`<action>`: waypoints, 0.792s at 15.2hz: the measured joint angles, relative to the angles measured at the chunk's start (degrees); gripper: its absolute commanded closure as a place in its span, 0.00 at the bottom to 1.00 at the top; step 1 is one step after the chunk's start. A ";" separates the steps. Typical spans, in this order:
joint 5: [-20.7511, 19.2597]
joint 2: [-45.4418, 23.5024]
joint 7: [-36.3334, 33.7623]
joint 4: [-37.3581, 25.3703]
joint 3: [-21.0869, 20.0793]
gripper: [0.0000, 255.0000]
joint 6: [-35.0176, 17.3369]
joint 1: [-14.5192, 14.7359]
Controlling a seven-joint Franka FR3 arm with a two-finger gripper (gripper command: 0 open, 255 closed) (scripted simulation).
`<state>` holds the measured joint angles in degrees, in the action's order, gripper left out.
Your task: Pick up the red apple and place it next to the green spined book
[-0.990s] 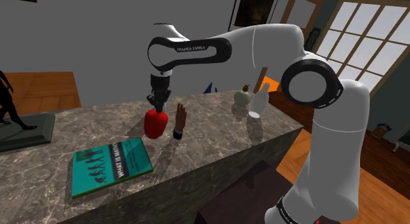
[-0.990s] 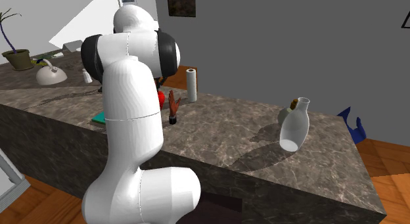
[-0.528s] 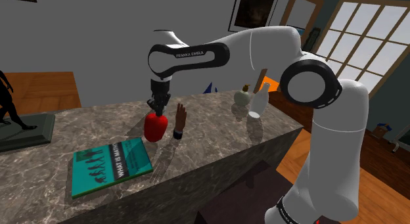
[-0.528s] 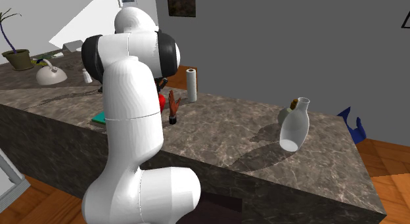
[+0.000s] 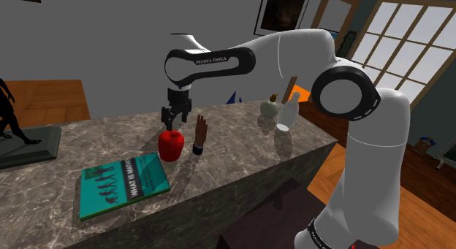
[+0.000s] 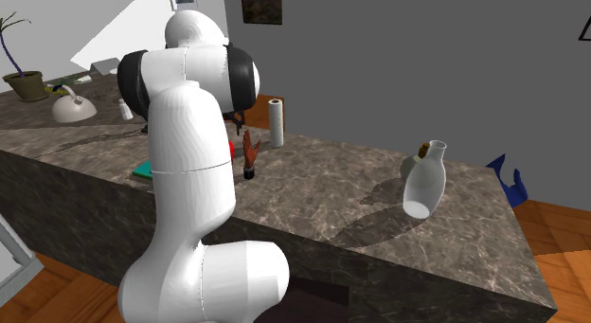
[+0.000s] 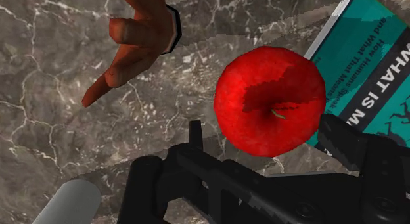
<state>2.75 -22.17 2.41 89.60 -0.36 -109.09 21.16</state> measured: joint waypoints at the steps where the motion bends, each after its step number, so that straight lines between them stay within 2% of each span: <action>1: 0.00 0.00 0.00 0.00 0.00 0.00 0.00 0.00; 6: -0.06 0.84 -0.08 -5.21 0.07 0.00 5.96 -0.15; 12: -0.07 0.60 -0.09 -6.41 0.08 0.00 7.01 -0.18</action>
